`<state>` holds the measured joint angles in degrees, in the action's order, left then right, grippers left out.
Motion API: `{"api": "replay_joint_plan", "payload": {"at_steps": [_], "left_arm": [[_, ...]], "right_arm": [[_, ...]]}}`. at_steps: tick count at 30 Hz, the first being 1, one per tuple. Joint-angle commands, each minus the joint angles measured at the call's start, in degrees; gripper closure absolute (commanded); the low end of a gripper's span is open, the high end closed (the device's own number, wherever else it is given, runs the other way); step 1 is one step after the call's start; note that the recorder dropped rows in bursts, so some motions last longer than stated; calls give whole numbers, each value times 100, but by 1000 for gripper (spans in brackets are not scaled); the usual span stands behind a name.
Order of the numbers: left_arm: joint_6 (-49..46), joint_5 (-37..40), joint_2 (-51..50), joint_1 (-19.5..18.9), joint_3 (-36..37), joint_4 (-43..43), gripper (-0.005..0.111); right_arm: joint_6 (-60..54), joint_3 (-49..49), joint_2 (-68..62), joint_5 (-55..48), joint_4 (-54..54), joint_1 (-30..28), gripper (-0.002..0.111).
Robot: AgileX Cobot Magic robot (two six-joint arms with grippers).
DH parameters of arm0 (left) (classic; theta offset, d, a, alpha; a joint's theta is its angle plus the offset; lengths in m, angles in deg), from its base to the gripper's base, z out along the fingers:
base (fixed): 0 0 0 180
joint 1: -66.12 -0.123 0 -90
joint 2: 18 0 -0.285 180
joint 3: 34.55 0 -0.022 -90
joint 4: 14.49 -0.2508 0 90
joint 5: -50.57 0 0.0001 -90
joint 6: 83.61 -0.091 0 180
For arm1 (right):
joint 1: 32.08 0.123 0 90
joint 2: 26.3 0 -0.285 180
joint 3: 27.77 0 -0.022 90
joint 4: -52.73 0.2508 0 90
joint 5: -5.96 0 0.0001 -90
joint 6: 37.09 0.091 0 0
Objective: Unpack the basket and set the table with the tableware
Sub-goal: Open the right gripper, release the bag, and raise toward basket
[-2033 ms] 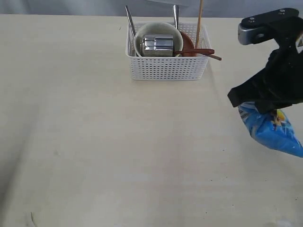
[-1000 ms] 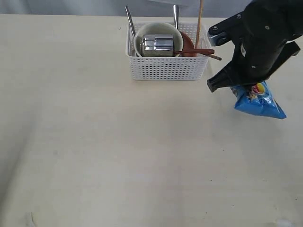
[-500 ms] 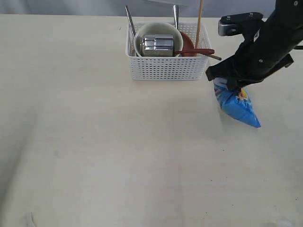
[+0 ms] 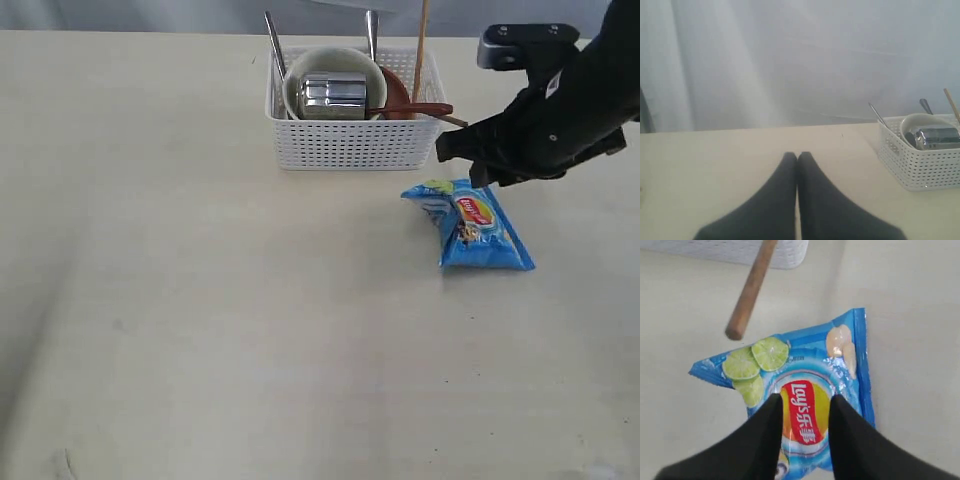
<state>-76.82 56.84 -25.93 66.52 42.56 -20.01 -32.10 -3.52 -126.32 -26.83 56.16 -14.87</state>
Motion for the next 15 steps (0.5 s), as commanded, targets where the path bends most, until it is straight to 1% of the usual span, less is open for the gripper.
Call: {"api": "replay_joint_plan", "payload": {"at_steps": [1,8,15], "left_arm": [[6,-40,15,86,11,25,107],[6,-40,15,97,11,25,107],[6,-40,15,97,11,25,107]], "right_arm": [[324,518,53,905,150,-48,93],[324,773,53,1088,295,-48,109],[324,1035,35,1559,732,-48,109]]}}
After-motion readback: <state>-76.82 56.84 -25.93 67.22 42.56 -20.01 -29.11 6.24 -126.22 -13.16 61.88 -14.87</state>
